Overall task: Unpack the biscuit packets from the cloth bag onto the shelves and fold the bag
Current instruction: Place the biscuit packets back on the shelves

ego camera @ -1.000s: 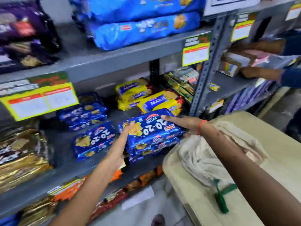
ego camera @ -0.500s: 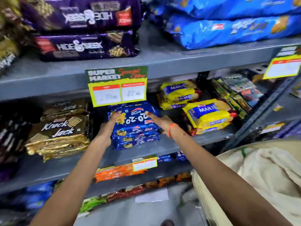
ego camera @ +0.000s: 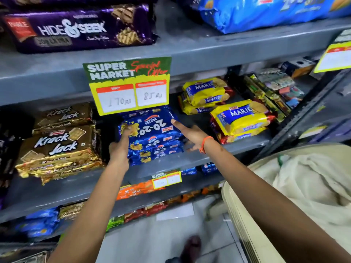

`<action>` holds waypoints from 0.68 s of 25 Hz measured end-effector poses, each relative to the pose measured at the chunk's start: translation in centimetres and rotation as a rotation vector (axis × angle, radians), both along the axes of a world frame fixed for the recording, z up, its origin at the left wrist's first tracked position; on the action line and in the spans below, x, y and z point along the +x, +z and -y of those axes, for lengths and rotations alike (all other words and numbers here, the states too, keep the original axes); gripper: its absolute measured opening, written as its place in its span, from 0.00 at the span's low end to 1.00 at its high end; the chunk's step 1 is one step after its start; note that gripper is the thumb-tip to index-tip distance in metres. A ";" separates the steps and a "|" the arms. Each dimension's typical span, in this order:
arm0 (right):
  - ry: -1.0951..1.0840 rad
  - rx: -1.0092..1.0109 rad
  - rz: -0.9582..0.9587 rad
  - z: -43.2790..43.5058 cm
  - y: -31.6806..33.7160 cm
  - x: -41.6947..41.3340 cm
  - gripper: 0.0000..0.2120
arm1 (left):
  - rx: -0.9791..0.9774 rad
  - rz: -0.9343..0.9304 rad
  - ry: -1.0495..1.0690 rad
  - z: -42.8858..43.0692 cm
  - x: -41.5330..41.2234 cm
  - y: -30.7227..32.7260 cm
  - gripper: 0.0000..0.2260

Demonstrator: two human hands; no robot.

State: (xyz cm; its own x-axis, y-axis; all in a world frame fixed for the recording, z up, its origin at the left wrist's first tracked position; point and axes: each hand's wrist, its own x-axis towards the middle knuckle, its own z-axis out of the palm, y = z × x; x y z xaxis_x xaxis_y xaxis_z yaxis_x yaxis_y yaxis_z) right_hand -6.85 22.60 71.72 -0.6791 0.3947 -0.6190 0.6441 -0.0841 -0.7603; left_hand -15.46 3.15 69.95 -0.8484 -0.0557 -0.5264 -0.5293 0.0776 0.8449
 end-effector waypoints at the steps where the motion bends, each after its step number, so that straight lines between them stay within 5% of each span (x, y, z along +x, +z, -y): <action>1: -0.013 -0.032 -0.003 -0.3 0.0 1.1 0.47 | 0.002 0.025 0.030 0.1 1.1 -0.1 0.40; 4: -0.005 -0.047 -0.005 -1.5 -0.3 4.9 0.47 | 0.046 0.011 0.083 0.1 5.3 -0.9 0.34; 8: -0.009 -0.058 0.010 -3.5 -0.6 11.8 0.32 | 0.124 0.088 0.076 -1.8 11.4 -1.6 0.29; 12: -0.109 -0.015 0.012 -4.6 -0.9 18.4 0.22 | 0.140 0.223 -0.113 -6.2 18.1 -2.3 0.26; 15: -0.173 0.083 0.032 -5.6 -1.3 23.0 0.23 | 0.140 0.222 -0.257 -10.3 22.7 -2.7 0.11; 17: -0.235 0.171 0.054 -6.9 -1.7 26.7 0.22 | 0.140 0.233 -0.392 -13.4 25.6 -3.3 0.13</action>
